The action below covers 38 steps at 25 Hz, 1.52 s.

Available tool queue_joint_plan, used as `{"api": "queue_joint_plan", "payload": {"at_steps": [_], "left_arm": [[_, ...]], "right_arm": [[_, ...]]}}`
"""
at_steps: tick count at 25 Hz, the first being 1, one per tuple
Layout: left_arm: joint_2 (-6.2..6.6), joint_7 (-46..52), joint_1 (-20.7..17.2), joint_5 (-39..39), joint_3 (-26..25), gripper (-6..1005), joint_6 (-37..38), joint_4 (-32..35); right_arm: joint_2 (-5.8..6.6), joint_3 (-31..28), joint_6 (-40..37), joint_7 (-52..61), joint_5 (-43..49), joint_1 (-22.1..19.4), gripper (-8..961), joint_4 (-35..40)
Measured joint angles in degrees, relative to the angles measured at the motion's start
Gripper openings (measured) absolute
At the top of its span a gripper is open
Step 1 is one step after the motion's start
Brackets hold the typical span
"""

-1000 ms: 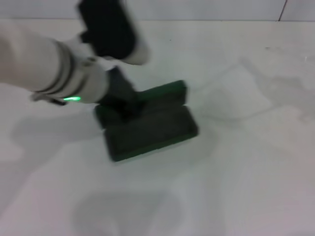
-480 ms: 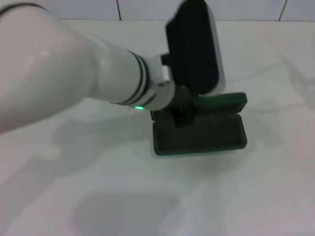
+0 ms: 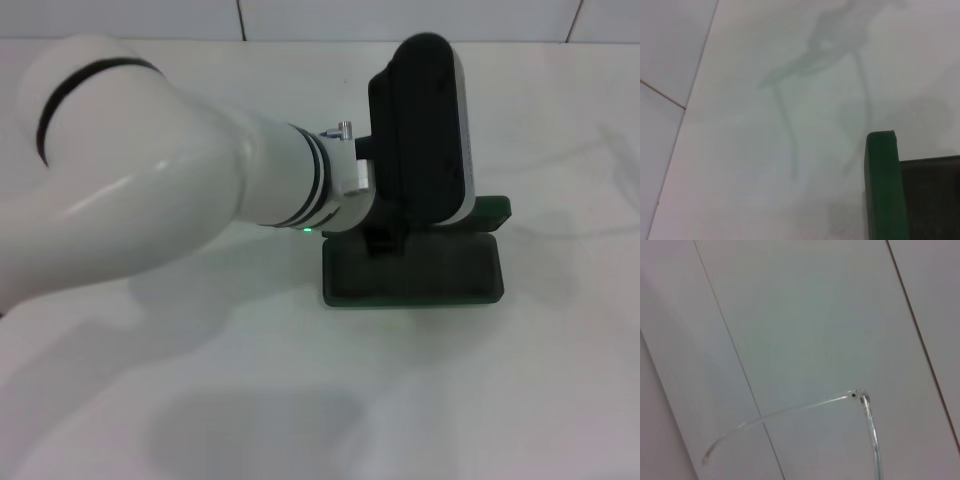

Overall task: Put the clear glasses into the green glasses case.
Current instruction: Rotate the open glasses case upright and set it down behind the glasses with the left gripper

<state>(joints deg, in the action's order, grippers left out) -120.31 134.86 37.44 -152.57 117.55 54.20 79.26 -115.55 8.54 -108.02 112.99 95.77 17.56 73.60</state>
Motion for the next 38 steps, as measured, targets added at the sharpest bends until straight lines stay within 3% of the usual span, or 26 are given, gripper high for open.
{"api": "queue_joint_plan", "payload": {"at_steps": [13, 19, 22, 38], "left_arm": [[-0.01, -0.22, -0.55, -0.13, 1.87, 90, -4.99, -1.29], [0.07, -1.49, -0.62, -0.14, 2.66, 253, -5.49, -1.51], [0.06, -1.79, -0.65, -0.16, 2.82, 406, -5.99, -1.58], [0.1, -4.24, -2.16, 0.33, 3.0, 449, -6.39, -1.66]], "right_arm": [[0.34, -0.35, 0.14, -1.23, 0.01, 0.04, 82, -2.35], [0.33, -0.46, 0.04, -1.27, -0.06, -0.18, 82, -2.39], [0.33, -0.46, 0.02, -1.28, -0.06, -0.19, 82, -2.41], [0.24, -0.51, -0.27, -1.46, -0.07, -0.52, 82, -3.09]]}}
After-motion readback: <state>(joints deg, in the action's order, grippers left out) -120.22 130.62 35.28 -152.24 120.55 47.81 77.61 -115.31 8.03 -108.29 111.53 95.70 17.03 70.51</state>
